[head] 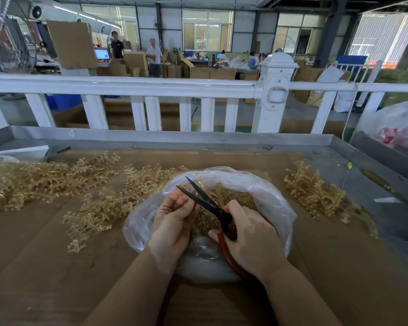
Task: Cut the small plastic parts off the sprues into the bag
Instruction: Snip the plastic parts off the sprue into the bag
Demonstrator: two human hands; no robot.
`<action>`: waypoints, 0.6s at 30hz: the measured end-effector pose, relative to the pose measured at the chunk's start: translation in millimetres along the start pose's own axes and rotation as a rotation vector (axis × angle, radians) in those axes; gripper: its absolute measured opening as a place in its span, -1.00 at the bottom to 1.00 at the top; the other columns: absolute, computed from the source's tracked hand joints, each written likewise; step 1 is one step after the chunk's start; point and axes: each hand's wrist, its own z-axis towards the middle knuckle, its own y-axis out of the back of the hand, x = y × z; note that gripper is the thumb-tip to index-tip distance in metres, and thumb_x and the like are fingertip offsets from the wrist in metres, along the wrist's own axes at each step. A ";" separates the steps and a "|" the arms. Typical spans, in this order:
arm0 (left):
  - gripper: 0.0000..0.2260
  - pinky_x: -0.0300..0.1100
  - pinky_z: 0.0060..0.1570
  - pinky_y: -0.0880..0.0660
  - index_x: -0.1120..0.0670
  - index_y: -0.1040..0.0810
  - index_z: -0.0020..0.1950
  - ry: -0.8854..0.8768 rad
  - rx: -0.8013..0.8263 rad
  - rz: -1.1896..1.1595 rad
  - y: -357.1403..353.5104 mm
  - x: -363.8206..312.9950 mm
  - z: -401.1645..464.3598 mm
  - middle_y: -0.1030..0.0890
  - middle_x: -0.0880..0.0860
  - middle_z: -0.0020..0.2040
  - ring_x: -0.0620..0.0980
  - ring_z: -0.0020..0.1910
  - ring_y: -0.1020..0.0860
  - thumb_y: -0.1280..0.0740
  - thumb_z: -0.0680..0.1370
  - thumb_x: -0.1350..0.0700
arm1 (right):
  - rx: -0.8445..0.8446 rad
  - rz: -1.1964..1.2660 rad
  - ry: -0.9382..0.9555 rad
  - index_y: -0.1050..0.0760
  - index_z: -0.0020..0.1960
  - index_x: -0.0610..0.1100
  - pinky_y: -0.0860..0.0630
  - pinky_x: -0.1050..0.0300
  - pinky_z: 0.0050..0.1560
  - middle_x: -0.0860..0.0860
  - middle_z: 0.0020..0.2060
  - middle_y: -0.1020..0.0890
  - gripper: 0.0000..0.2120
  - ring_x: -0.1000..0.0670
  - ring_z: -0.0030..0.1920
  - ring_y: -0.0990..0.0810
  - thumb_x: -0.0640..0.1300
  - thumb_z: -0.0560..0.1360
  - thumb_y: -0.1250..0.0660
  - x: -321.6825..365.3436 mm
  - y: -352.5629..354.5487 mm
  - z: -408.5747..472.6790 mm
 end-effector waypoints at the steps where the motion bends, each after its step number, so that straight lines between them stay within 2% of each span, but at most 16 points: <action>1: -0.73 -0.31 -0.25 -0.59 0.17 -0.50 -0.07 0.005 0.011 0.008 0.3 0.0 0.0 -0.43 0.06 -0.21 -0.05 -0.16 -0.50 -0.15 0.52 0.50 | 0.000 -0.001 0.001 -0.42 0.10 -0.01 -0.42 0.26 -0.13 0.10 -0.13 -0.57 -0.59 0.08 -0.11 -0.52 0.26 0.43 -0.29 -0.2 -0.2 0.2; 5: -0.73 -0.32 -0.26 -0.58 0.15 -0.42 -0.19 0.012 0.070 0.043 0.6 1.0 -0.6 -0.34 0.03 -0.28 -0.07 -0.22 -0.45 -0.13 0.51 0.50 | -0.004 0.021 0.009 -0.44 0.13 -0.07 -0.33 0.30 -0.15 0.07 -0.14 -0.57 -0.56 0.07 -0.14 -0.52 0.24 0.45 -0.31 -1.9 -0.3 -0.3; 7: -0.72 -0.32 -0.25 -0.58 0.14 -0.42 -0.19 0.013 0.072 0.060 1.3 1.9 0.3 -0.34 0.03 -0.28 -0.06 -0.22 -0.45 -0.13 0.52 0.50 | 0.002 0.026 0.015 -0.44 0.16 -0.09 -0.31 0.31 -0.15 0.06 -0.14 -0.58 -0.54 0.07 -0.15 -0.52 0.23 0.45 -0.31 -2.3 -0.2 0.2; 11: -0.76 -0.28 -0.22 -0.60 0.18 -0.46 -0.10 0.023 0.092 0.087 2.0 3.0 0.8 -0.42 0.07 -0.23 -0.02 -0.18 -0.51 -0.14 0.51 0.49 | 0.001 0.040 0.027 -0.44 0.16 -0.10 -0.37 0.32 -0.16 0.05 -0.13 -0.60 -0.55 0.07 -0.15 -0.54 0.22 0.46 -0.32 -1.3 -0.9 2.0; 15: -0.74 -0.29 -0.24 -0.59 0.17 -0.50 -0.09 0.037 0.086 0.079 1.0 1.9 0.5 -0.45 0.02 -0.33 -0.08 -0.26 -0.56 -0.16 0.52 0.48 | -0.001 0.050 0.023 -0.43 0.15 -0.09 -0.38 0.32 -0.17 0.05 -0.12 -0.60 -0.58 0.08 -0.15 -0.55 0.20 0.47 -0.32 0.1 -1.4 2.3; 18: -0.75 -0.30 -0.26 -0.59 0.17 -0.50 -0.09 0.038 0.090 0.080 0.9 1.1 -0.6 -0.45 0.00 -0.34 -0.10 -0.29 -0.56 -0.16 0.52 0.48 | -0.018 0.035 0.021 -0.45 0.15 -0.11 -0.48 0.27 -0.15 0.04 -0.11 -0.61 -0.57 0.06 -0.13 -0.57 0.19 0.47 -0.33 1.7 -1.7 1.6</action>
